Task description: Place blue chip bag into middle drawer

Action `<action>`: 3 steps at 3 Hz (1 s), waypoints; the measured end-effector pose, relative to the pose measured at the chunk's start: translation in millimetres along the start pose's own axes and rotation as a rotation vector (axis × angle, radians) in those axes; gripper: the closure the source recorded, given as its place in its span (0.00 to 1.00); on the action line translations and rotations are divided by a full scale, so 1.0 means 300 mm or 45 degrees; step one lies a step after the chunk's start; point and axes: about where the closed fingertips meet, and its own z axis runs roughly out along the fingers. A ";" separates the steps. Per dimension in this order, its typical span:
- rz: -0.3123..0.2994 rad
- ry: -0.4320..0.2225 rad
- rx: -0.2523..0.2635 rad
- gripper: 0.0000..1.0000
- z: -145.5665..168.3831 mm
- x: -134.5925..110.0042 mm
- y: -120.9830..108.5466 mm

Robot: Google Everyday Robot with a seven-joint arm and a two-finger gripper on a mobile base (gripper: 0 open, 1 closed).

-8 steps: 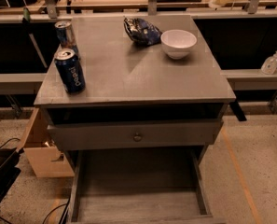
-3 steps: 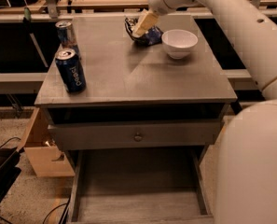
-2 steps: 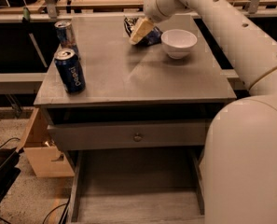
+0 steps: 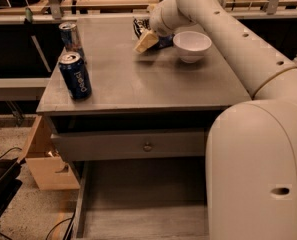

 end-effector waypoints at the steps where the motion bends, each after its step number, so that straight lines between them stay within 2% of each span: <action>1: 0.075 0.027 -0.018 0.49 0.054 0.025 0.034; 3: 0.069 0.025 -0.030 0.96 0.071 0.023 0.047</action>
Offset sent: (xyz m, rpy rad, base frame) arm 0.0030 0.0048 -0.0157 0.0135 0.0401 -0.0285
